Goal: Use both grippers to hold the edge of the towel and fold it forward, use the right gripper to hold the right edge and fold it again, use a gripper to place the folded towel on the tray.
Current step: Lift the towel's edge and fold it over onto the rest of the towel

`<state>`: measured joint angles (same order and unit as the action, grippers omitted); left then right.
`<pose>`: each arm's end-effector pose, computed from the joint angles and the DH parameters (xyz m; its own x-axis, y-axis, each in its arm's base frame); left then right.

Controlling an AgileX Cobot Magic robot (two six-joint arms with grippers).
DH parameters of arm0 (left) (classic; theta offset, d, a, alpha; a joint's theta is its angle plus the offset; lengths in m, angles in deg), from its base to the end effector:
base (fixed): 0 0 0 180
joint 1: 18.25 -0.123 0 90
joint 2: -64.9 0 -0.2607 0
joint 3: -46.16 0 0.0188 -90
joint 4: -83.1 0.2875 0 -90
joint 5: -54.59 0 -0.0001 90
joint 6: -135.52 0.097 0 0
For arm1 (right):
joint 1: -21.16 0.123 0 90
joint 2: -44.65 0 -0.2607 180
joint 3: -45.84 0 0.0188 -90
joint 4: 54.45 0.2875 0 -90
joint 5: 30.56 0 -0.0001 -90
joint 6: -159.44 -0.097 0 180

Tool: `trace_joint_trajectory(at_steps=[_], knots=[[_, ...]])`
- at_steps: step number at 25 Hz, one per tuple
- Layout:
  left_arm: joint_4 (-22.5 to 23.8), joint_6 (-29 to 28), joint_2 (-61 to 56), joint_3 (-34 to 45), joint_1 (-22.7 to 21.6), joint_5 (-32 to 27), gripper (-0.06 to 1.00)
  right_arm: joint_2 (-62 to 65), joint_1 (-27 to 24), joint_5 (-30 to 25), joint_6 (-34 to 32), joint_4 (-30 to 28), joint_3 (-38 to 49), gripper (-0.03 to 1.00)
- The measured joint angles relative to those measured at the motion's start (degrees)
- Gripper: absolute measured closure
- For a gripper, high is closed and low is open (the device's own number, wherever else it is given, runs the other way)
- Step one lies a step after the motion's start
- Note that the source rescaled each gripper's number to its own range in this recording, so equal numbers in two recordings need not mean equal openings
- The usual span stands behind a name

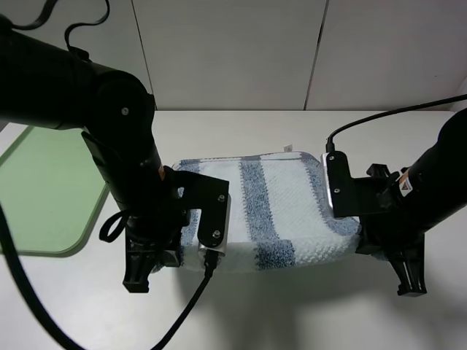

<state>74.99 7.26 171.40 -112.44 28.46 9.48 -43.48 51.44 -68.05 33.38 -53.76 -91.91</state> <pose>0.2155 -0.2429 0.1154 0.0547 0.9857 -0.1593 0.9984 -0.0518 0.0223 0.2095 0.1231 0.1168 -0.0977 -0.9866 -0.1311 -0.9792 0.1188 -0.1644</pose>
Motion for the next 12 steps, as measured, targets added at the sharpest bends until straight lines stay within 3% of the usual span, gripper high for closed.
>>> trace_joint_trajectory(at_steps=[12], knots=[[-5.49,0.0,-7.15,0.0,0.0,-6.92,0.94,9.58,0.0,-11.03,-0.06,5.52,0.0,0.97]])
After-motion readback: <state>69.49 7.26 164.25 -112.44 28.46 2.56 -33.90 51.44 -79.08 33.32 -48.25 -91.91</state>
